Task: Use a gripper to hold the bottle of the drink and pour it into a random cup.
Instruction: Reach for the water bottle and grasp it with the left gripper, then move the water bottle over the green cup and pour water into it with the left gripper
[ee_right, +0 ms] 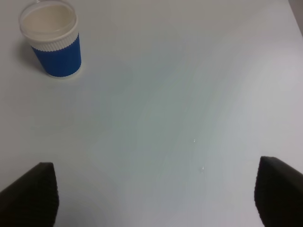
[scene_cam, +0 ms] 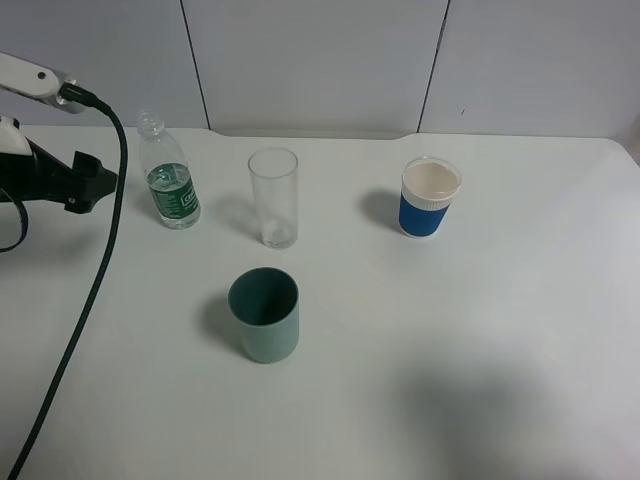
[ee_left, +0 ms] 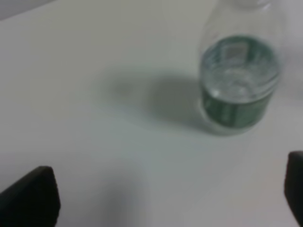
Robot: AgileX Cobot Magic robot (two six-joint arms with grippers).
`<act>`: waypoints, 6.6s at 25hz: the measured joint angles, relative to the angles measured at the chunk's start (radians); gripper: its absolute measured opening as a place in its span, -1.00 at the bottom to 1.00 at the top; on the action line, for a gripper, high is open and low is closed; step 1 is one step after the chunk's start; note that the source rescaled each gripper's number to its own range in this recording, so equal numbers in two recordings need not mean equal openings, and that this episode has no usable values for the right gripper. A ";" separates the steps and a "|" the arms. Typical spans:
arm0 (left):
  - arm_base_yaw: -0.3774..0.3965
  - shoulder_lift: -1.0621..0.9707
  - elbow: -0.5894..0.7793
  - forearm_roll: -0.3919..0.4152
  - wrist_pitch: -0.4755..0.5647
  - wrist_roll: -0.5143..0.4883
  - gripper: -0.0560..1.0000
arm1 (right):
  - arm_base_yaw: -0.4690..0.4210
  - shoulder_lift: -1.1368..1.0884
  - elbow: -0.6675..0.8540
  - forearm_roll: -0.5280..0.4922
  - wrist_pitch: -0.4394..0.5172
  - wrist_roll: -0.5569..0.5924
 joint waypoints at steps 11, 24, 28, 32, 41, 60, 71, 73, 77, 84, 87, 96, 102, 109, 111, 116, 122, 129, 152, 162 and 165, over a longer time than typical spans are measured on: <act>0.000 0.165 0.007 0.103 -0.293 -0.073 0.96 | 0.000 0.000 0.000 0.000 0.000 0.000; 0.032 0.405 0.005 0.121 -0.593 -0.035 0.96 | 0.000 0.000 0.000 0.000 0.000 0.000; 0.070 0.450 0.005 0.124 -0.664 -0.031 0.96 | 0.000 0.000 0.000 0.000 0.000 0.000; 0.098 0.481 0.005 0.125 -0.741 -0.015 0.96 | 0.000 0.000 0.000 0.000 0.000 0.000; 0.138 0.577 0.003 0.114 -0.914 0.055 0.96 | 0.000 0.000 0.000 0.000 0.000 0.000; 0.139 0.660 -0.057 0.016 -1.005 0.206 0.86 | 0.000 0.000 0.000 0.000 0.000 0.000; 0.139 0.766 -0.117 0.018 -1.010 0.205 0.86 | 0.000 0.000 0.000 0.000 0.000 0.000; 0.139 0.779 -0.129 0.018 -1.017 0.205 0.86 | 0.000 0.000 0.000 0.000 0.000 0.000; 0.139 0.807 -0.156 0.020 -1.028 0.204 0.86 | 0.000 0.000 0.000 0.000 0.000 0.000; 0.139 0.829 -0.187 0.027 -1.039 0.151 0.35 | 0.000 0.000 0.000 0.000 0.000 0.000; 0.139 0.829 -0.187 0.031 -1.041 0.140 -0.61 | 0.000 0.000 0.000 0.000 0.000 0.000; 0.139 0.829 -0.187 0.047 -1.040 0.118 -0.86 | 0.000 0.000 0.000 0.000 0.000 0.000; 0.139 0.829 -0.187 0.051 -1.038 0.116 -0.86 | 0.000 0.000 0.000 0.000 0.000 0.000; 0.139 0.776 -0.187 0.074 -0.965 0.116 -0.86 | 0.000 0.000 0.000 0.000 0.000 0.000; 0.139 0.748 -0.186 0.083 -0.940 0.117 -0.86 | 0.000 0.000 0.000 0.000 0.000 0.000; 0.139 0.670 -0.185 0.101 -0.882 0.128 -0.86 | 0.000 0.000 0.000 0.000 0.000 0.000; 0.139 0.591 -0.184 0.125 -0.810 0.130 -0.86 | 0.000 0.000 0.000 0.000 0.000 0.000; 0.139 0.490 -0.146 0.122 -0.773 0.160 -0.86 | 0.000 0.000 0.000 0.000 0.000 0.000; 0.128 0.257 0.088 -0.015 -0.822 0.489 -0.86 | 0.000 0.000 0.000 0.000 0.000 0.000; -0.048 0.216 0.199 -0.354 -0.831 0.836 -0.86 | 0.000 0.000 0.000 0.000 0.000 0.000; -0.114 0.215 0.214 -0.464 -0.842 0.933 -0.86 | 0.000 0.000 0.000 0.000 0.000 0.000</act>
